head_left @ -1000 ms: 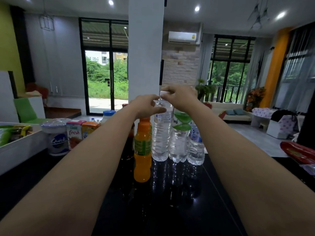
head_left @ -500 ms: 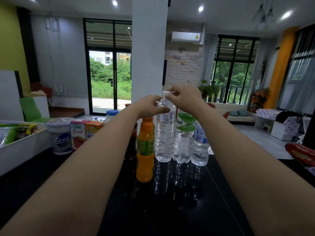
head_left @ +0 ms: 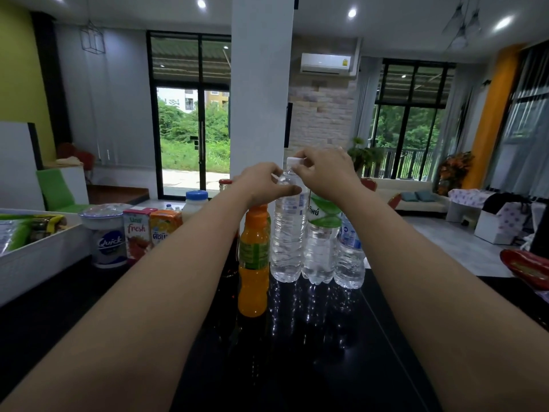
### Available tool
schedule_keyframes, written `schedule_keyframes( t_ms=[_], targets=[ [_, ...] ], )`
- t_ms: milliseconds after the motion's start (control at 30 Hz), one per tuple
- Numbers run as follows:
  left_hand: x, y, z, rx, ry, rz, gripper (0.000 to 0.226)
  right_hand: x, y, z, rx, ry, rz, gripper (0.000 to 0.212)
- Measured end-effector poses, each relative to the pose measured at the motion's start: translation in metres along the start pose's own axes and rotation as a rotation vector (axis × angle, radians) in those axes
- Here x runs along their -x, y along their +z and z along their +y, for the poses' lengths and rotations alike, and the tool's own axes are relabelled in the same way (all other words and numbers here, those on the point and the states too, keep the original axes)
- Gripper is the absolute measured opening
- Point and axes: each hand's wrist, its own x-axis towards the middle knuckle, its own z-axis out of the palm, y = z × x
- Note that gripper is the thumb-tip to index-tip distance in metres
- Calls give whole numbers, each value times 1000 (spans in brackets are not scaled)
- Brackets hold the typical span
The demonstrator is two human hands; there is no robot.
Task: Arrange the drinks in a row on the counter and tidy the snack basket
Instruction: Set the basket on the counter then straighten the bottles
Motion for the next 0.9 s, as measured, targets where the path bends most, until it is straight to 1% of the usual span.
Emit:
schedule_keyframes(
  t_ms=[167, 267, 333, 400, 567, 667, 733, 767, 833, 900],
  targets=[
    [2, 2, 3, -78, -29, 62, 70, 7, 2, -3, -30, 26, 46, 39],
    [3, -1, 1, -64, -8, 20, 72, 7, 1, -5, -10, 33, 42, 38],
    [5, -6, -3, -10, 14, -27, 72, 8, -1, -5, 10, 26, 41, 37],
    [9, -9, -8, 31, 38, -39, 69, 9, -3, -8, 34, 11, 37, 37],
    [26, -17, -24, 104, 101, 48, 55, 24, -3, -20, 196, -27, 37, 48],
    [42, -23, -34, 138, 105, 111, 46, 40, -6, -28, 203, -53, 142, 50],
    [53, -26, -41, 160, 96, 146, 42, 51, -9, -35, 142, -75, 197, 45],
    [59, -26, -44, 183, 91, 154, 40, 57, -11, -40, 83, -92, 199, 41],
    [71, -27, -50, 227, 83, 138, 37, 69, -13, -49, -48, -135, 158, 34],
    [80, -28, -53, 218, 81, 106, 35, 79, -14, -59, -169, -147, 67, 29]
  ],
)
